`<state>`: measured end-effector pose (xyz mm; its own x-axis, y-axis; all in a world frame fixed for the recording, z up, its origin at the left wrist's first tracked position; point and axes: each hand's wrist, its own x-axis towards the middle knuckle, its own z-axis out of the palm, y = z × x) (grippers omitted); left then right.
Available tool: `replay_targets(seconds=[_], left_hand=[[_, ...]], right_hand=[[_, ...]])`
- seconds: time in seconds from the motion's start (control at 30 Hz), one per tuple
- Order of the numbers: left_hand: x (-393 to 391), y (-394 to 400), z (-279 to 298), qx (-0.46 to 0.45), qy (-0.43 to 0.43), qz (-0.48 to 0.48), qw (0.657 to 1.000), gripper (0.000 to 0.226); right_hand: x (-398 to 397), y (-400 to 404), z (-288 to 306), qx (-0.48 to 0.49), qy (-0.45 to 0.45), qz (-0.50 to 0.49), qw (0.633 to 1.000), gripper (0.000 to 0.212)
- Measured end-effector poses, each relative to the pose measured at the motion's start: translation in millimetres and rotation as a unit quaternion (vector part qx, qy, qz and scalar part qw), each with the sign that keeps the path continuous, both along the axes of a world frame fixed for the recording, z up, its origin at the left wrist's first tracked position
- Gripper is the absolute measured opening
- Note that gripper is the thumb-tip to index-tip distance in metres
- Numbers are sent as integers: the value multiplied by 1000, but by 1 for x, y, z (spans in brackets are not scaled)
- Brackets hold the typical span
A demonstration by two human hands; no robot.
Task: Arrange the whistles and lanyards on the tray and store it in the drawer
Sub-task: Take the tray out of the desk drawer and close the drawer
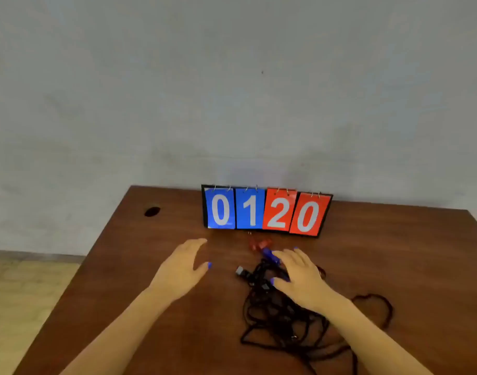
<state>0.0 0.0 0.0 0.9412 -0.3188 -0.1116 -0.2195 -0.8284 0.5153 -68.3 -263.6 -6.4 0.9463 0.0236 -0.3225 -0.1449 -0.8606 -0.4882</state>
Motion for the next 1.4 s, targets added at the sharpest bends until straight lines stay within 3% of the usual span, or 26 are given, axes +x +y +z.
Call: replay_targets(seconds=[0.1, 0.17, 0.27, 0.43, 0.6, 0.87, 1.0, 1.07, 1.17, 1.27, 1.33, 1.4], left_hand=[[-48, -4, -93, 33, 46, -32, 998, 55], [-80, -2, -149, 70, 2, -72, 995, 61], [-90, 0, -177, 98, -103, -57, 988, 69], [-87, -4, -188, 91, -189, -51, 976, 67], [-88, -5, -186, 102, -162, -53, 980, 52], [-107, -7, -182, 178, -109, -29, 978, 58], [-139, -23, -167, 220, -53, -20, 974, 62], [-174, -45, -156, 223, -40, -94, 969, 63], [-243, -85, -137, 164, -133, -243, 947, 56], [-292, -132, -130, 80, -157, -444, 879, 48], [-310, -164, -137, 58, -189, -510, 837, 52], [-320, -194, -152, 67, -239, -517, 819, 63]], right_hand=[[-43, 10, -92, -87, -11, 49, 995, 73], [-72, 14, -137, -149, -49, 59, 986, 64], [-86, 14, -169, -168, -151, 23, 974, 47], [-83, 19, -173, -183, -241, 10, 953, 54], [-109, 26, -158, -221, -339, -60, 913, 60], [-221, 20, -138, -174, -318, -100, 927, 49], [-285, -1, -160, -169, -346, -132, 913, 64], [-310, -16, -180, -148, -368, -173, 902, 62], [-342, -44, -208, -144, -449, -254, 844, 54], [-369, -68, -232, -114, -512, -348, 777, 71], [-383, -88, -254, -150, -495, -398, 758, 73], [-397, -111, -280, -172, -425, -437, 773, 65]])
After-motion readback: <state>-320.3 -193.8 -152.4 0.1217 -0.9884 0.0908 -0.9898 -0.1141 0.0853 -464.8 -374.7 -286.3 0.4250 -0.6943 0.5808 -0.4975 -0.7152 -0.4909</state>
